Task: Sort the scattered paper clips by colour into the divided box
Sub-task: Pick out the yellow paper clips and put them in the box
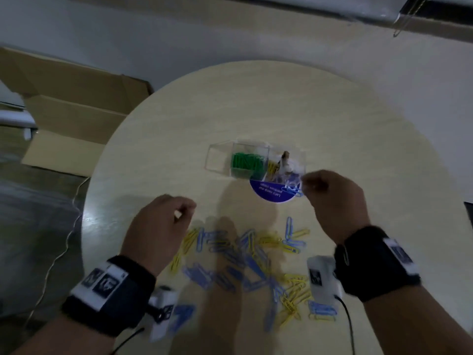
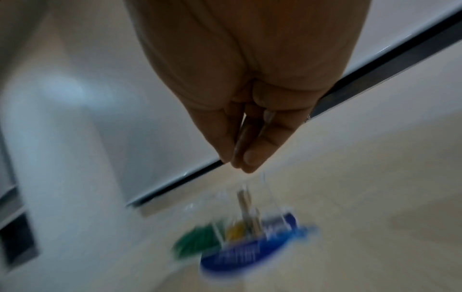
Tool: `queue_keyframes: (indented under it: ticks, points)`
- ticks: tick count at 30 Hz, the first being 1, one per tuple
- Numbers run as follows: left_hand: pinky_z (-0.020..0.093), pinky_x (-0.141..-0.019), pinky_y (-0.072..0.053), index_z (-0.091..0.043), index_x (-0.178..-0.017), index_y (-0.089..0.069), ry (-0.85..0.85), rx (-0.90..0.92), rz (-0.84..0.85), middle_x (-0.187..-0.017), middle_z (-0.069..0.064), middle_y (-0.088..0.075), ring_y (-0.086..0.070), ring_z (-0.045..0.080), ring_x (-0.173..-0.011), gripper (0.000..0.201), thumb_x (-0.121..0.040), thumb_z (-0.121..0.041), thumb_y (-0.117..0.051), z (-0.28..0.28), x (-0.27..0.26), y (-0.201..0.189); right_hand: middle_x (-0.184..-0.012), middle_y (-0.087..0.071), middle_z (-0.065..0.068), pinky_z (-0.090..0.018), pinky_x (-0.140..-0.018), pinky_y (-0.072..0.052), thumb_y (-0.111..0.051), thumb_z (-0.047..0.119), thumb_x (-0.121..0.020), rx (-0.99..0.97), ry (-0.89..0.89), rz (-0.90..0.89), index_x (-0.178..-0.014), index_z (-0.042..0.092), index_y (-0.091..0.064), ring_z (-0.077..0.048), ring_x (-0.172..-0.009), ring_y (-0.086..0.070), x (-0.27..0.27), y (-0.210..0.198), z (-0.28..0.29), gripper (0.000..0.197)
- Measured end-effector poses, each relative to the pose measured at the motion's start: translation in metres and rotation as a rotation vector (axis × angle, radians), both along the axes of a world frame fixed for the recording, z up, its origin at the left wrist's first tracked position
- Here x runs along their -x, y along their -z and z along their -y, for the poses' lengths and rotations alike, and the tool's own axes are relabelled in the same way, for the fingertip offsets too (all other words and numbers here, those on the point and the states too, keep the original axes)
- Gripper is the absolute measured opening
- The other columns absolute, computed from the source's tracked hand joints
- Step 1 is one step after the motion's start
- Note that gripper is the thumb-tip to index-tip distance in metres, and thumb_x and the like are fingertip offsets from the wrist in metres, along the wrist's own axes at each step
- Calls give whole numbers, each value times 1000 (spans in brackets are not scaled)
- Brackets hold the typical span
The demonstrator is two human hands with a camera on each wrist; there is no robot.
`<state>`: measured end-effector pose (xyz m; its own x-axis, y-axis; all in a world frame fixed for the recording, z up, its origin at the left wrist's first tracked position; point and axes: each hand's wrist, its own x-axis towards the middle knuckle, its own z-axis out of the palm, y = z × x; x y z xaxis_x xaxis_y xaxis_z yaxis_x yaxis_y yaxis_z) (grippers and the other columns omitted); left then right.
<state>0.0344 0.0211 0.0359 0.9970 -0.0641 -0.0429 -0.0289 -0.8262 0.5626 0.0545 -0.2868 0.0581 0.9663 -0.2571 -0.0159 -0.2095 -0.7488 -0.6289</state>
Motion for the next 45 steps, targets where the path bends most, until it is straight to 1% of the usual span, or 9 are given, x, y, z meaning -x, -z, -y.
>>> queue_keyframes:
  ticks: [4, 7, 12, 17, 22, 27, 34, 39, 45]
  points:
    - [35, -96, -44, -21, -120, -63, 328, -213, -40, -121, 0, -60, -56, 24, -110, 39, -85, -27, -47, -16, 70, 26, -109, -70, -5, -27, -89, -44, -62, 20, -86, 59, -307, -75, -112, 18, -68, -24, -97, -66, 77, 30, -42, 27]
    - [37, -115, -27, -14, -141, -44, 459, -306, -126, -152, 3, -36, -27, 24, -143, 61, -85, -38, -48, -4, 104, 43, -141, -50, -9, -32, -112, -26, -46, 45, -83, 229, -629, -191, -135, 12, -51, -31, -133, -43, 102, 60, -71, 62]
    - [37, -117, -26, -22, -143, -41, 487, -275, -118, -158, -2, -26, -14, 20, -148, 66, -85, -53, -48, 0, 122, 44, -161, -1, 4, -48, -116, -14, -32, 79, -75, 421, -616, -371, -147, 43, -18, -31, -147, 1, 101, 74, -68, 81]
    - [42, -102, -42, -24, -116, -64, 355, -138, 53, -129, -1, -58, -48, 24, -124, 31, -88, -32, -53, -25, 105, 34, -160, -16, -3, -52, -114, -17, -28, 80, -74, 436, -511, -314, -143, 35, -34, -36, -146, -8, 81, 67, -61, 84]
    - [43, -75, -51, -23, -99, -67, -56, -163, -1, -97, 0, -59, -58, 26, -88, 16, -88, -31, -59, -64, 71, 37, -136, -55, -2, -45, -106, -36, -56, 38, -78, 280, -502, -49, -122, 27, -61, -34, -127, -45, 57, 59, -86, 46]
    - [40, -74, -52, -20, -101, -68, 51, -187, -114, -98, 1, -58, -59, 25, -89, 15, -86, -24, -65, -62, 63, 43, -105, -71, -2, -39, -83, -50, -62, 18, -72, 275, -728, 64, -101, 16, -72, -32, -91, -62, 60, 60, -110, 31]
    - [42, -77, -51, -18, -113, -65, 126, -176, 53, -103, 5, -61, -55, 30, -92, 26, -87, -19, -63, -42, 56, 36, -153, -34, 5, -48, -108, -30, -52, 41, -85, 420, -632, -179, -139, 24, -43, -35, -139, -28, 68, 72, -99, 58]
    - [41, -70, -51, -22, -110, -66, 318, -231, 32, -97, 1, -60, -53, 28, -86, 35, -88, -34, -42, -10, 52, 39, -108, -69, -4, -41, -89, -47, -54, 25, -78, 217, -402, 15, -105, 23, -69, -34, -100, -59, 55, 73, -82, 31]
    - [43, -77, -49, -23, -102, -66, 253, -205, 5, -92, 1, -63, -55, 27, -86, 20, -83, -16, -62, -18, 44, 43, -87, -68, -8, -40, -79, -47, -64, 24, -76, 222, -461, -128, -90, 20, -68, -33, -85, -58, 30, 60, -101, 15]
